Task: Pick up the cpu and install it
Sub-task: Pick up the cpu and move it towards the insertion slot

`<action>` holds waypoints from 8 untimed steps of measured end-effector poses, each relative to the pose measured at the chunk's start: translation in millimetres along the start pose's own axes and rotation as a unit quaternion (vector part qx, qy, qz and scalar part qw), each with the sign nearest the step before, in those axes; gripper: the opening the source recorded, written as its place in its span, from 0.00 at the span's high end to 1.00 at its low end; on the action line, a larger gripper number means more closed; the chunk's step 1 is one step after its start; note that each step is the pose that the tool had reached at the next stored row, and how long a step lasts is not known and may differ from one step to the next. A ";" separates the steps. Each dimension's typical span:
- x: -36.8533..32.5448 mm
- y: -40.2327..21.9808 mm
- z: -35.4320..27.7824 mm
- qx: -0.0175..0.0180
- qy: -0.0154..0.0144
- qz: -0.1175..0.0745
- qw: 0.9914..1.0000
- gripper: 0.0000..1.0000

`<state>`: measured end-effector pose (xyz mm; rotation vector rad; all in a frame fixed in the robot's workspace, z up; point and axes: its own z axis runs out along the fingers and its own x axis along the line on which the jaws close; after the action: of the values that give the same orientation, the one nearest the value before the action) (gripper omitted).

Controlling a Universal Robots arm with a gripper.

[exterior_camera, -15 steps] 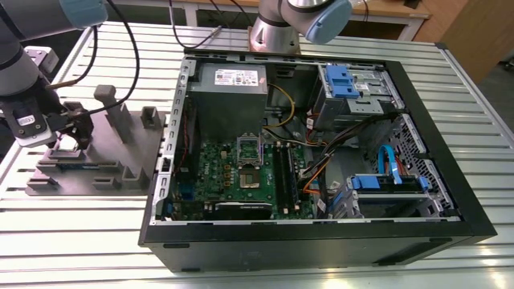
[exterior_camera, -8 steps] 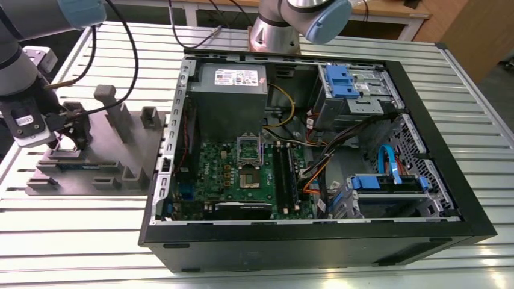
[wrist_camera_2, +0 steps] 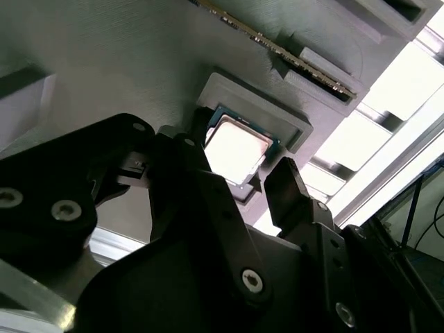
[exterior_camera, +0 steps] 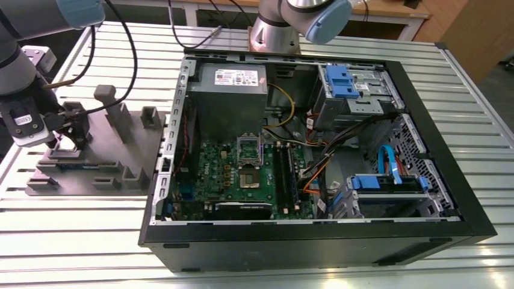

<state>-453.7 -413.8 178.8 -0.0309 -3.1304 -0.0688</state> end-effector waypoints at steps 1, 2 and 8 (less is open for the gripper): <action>0.0 0.0 -0.1 0.000 0.000 0.000 1.000 0.40; 0.0 0.1 -0.3 0.000 0.000 0.000 1.000 0.40; 0.0 0.3 -1.5 0.000 0.000 0.000 1.000 0.40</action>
<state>-453.7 -413.6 180.3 -0.0309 -3.1304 -0.0689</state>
